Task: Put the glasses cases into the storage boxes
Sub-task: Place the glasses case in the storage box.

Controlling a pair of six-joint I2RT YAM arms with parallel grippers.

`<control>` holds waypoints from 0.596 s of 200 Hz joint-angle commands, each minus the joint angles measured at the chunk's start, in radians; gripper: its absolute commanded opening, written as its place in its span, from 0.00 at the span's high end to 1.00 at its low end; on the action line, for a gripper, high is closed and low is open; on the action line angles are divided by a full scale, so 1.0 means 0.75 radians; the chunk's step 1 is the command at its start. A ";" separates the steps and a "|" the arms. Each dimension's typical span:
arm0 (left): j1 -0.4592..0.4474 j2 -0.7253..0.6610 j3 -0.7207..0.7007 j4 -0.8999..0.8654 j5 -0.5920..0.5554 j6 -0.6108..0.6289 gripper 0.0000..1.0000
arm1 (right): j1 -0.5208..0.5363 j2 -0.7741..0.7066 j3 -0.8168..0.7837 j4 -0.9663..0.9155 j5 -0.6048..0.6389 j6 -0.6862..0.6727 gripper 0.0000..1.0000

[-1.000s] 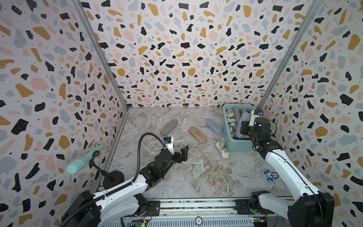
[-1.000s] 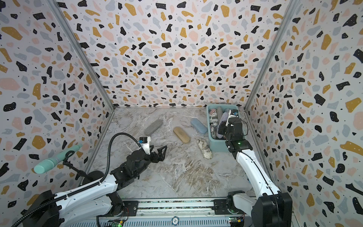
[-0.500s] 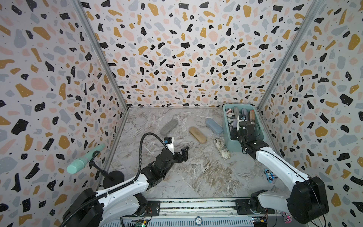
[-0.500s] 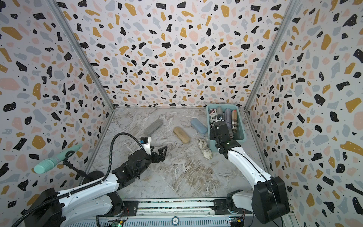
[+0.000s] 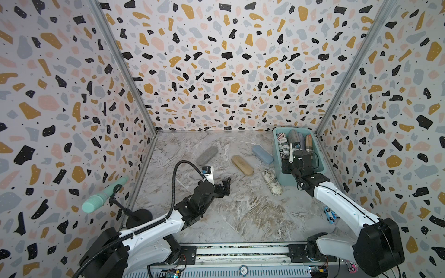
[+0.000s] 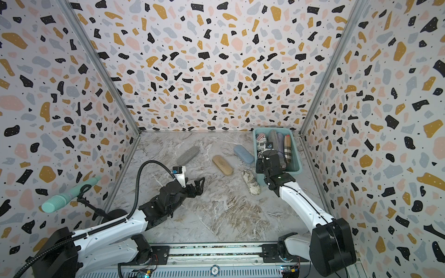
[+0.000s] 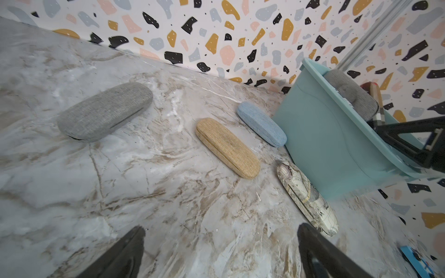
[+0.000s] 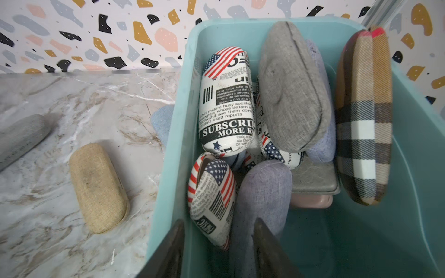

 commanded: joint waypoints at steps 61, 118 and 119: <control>0.293 0.319 0.575 -0.424 -0.206 0.090 0.02 | 0.000 -0.143 0.059 0.035 -0.161 0.066 0.37; 0.618 0.851 1.025 -0.678 0.213 0.200 0.02 | -0.015 -0.135 0.038 0.027 -0.240 0.091 0.22; 0.620 0.855 1.032 -0.683 0.214 0.204 0.02 | -0.016 -0.137 0.038 0.028 -0.241 0.092 0.22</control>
